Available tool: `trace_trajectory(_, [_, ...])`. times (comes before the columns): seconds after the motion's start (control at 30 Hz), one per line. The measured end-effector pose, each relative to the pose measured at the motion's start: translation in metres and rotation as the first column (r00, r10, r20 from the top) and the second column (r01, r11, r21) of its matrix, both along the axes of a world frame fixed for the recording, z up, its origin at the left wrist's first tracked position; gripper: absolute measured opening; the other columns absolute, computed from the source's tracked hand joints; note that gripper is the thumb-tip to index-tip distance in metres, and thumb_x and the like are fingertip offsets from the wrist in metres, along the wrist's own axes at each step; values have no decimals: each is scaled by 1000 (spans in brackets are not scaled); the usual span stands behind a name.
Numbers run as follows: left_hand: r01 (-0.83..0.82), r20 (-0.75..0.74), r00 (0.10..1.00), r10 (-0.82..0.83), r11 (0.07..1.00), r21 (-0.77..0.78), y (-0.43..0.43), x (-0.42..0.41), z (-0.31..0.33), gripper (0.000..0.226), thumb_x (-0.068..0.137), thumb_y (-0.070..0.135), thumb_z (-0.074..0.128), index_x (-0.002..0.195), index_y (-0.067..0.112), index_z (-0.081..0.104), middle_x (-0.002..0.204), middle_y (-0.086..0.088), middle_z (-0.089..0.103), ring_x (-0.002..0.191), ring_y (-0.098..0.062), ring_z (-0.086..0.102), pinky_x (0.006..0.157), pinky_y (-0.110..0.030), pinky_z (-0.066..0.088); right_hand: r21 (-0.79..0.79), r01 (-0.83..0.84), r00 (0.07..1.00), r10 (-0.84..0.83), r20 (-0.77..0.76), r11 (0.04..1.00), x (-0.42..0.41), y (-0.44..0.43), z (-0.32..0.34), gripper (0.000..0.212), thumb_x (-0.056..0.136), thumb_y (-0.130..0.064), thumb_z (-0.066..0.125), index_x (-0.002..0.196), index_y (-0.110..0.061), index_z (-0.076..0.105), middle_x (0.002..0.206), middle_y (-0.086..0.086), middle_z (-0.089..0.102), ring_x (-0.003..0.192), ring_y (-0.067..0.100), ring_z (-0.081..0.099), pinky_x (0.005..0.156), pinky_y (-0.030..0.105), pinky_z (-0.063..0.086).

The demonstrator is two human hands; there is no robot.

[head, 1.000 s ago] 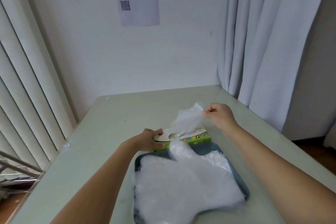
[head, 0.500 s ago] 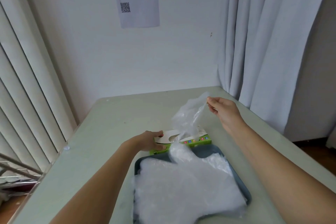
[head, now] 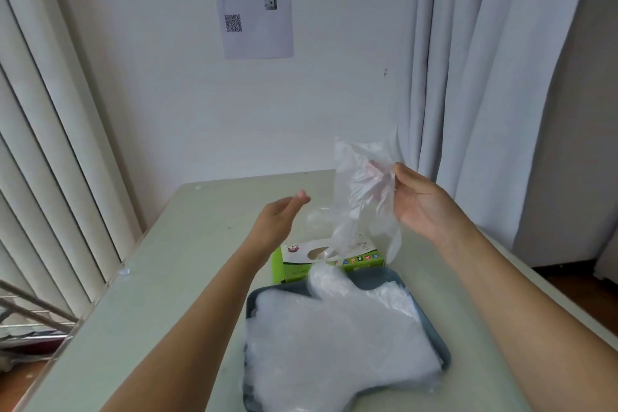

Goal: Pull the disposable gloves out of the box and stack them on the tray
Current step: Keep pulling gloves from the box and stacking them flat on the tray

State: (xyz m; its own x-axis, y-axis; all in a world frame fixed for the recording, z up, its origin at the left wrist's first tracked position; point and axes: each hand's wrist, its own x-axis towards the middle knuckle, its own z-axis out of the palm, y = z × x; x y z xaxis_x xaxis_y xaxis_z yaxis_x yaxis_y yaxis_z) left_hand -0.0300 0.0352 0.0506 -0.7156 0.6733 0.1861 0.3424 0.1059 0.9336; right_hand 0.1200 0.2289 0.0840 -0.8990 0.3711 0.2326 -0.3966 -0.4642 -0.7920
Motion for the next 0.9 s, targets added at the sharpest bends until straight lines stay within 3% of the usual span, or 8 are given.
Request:
trace_trajectory(0.13, [159, 195, 965, -178, 981, 109, -2, 26, 17, 71, 83, 76, 40, 122, 21, 64, 125, 8, 65, 122, -9, 55, 108, -32, 38, -135, -149, 985, 136, -102, 980, 9, -28, 4, 28, 69, -20, 65, 89, -5, 77, 100, 3, 73, 94, 18, 71, 75, 33, 59])
trace_trajectory(0.2, [237, 228, 939, -256, 965, 110, -5, 41, 20, 48, 94, 62, 34, 109, 29, 66, 110, 11, 71, 114, -10, 61, 105, -29, 41, -195, -173, 981, 152, -118, 966, 11, -36, -1, 30, 70, -17, 68, 95, -2, 75, 100, 6, 73, 96, 20, 70, 78, 35, 58])
trace_trajectory(0.3, [322, 235, 905, -354, 933, 162, -7, 61, 18, 37, 96, 50, 44, 115, 25, 62, 120, 4, 68, 118, -15, 59, 107, -32, 41, -230, -204, 976, 180, -122, 952, 12, -51, -7, 33, 93, -13, 57, 121, 4, 62, 121, 17, 65, 117, 27, 60, 99, 42, 48])
trace_trajectory(0.47, [280, 413, 850, -326, 945, 169, -14, 75, 18, 112, 65, 89, 37, 143, 9, 40, 135, -7, 57, 126, -17, 52, 110, -39, 37, -391, -159, 981, 101, -166, 906, 24, -62, -9, 33, 100, -10, 45, 125, 7, 57, 124, 21, 62, 121, 32, 57, 108, 43, 39])
trace_trajectory(0.63, [289, 426, 823, -377, 922, 258, -18, 93, 19, 46, 99, 48, 34, 102, 14, 65, 89, 2, 73, 83, -11, 67, 72, -23, 54, -339, -26, 994, -13, -113, 940, 33, -79, -14, 37, 102, -15, 39, 131, 2, 54, 132, 17, 57, 127, 28, 51, 117, 35, 25])
trace_trajectory(0.73, [236, 306, 884, -354, 902, 362, -24, 97, 32, 15, 86, 22, 64, 90, 12, 74, 90, -8, 69, 85, -23, 61, 76, -31, 48, -304, -53, 991, 13, -133, 951, 36, -72, -30, 42, 105, -18, 28, 138, 2, 45, 141, 18, 48, 136, 28, 40, 120, 31, -2])
trace_trajectory(0.83, [216, 179, 937, -301, 899, 380, -32, 99, 40, 15, 88, 0, 58, 80, 8, 69, 75, -5, 69, 68, -15, 64, 63, -21, 51, -267, -153, 981, 112, -160, 951, 33, -76, -38, 40, 96, -13, 54, 133, 3, 52, 136, 17, 54, 131, 26, 47, 119, 35, 15])
trace_trajectory(0.9, [170, 117, 967, -227, 914, 369, -37, 102, 44, 17, 90, -3, 57, 79, 5, 67, 70, -4, 68, 61, -12, 62, 57, -19, 50, -258, -125, 988, 96, -124, 958, 37, -77, -41, 60, 75, -13, 81, 128, 0, 57, 132, 15, 58, 125, 25, 53, 112, 37, 34])
